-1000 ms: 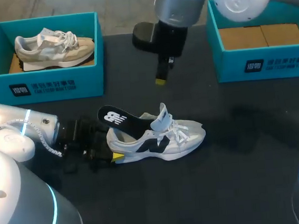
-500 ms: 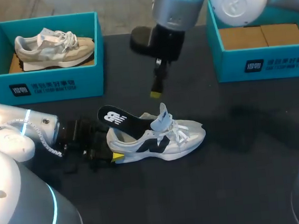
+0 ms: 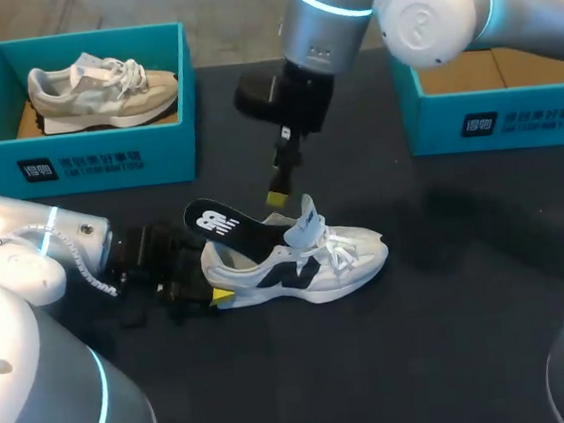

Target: Take the shoe out of the shoebox, open the shoe tongue, remove and reinsert the insole, then place the shoe into the shoebox

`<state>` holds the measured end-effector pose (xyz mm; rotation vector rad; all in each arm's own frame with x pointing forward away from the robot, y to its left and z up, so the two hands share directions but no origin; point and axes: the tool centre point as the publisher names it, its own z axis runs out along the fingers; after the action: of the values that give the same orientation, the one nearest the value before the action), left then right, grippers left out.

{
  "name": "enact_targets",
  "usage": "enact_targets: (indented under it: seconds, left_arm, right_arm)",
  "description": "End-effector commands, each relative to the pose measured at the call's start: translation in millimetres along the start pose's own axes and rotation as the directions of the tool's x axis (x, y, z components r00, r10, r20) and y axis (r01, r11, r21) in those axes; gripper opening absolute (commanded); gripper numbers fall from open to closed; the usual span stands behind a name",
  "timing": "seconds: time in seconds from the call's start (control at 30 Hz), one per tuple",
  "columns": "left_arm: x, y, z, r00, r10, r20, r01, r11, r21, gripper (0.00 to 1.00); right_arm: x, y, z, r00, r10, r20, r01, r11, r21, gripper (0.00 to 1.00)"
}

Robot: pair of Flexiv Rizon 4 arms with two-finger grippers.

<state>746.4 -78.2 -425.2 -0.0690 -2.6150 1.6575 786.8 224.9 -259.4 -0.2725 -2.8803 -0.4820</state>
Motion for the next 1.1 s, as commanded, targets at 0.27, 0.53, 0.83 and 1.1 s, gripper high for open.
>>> enact_targets:
  seconds: [0.27,0.53,0.83,1.1]
  left_arm:
    - [-0.9,2.2,1.6,1.0,0.0,0.0,0.0,1.0,-0.001,0.0]
    - [-0.9,2.2,1.6,1.0,0.0,0.0,0.0,1.0,-0.001,0.0]
    - [-0.9,2.2,1.6,1.0,0.0,0.0,0.0,1.0,-0.001,0.0]
    - [-0.9,2.2,1.6,1.0,0.0,0.0,0.0,1.0,-0.001,0.0]
  right_arm:
    - [-13.9,14.3,39.3,0.994,-0.018,-0.109,0.015,1.0,-0.024,1.0]
    - [-12.7,17.6,55.0,0.985,-0.034,-0.171,0.023,0.998,-0.066,0.95]
    - [-7.2,20.0,72.2,0.967,-0.059,-0.249,0.028,0.992,-0.126,0.87]
    - [-2.9,29.1,79.7,0.957,-0.086,-0.278,0.049,0.989,-0.138,0.82]
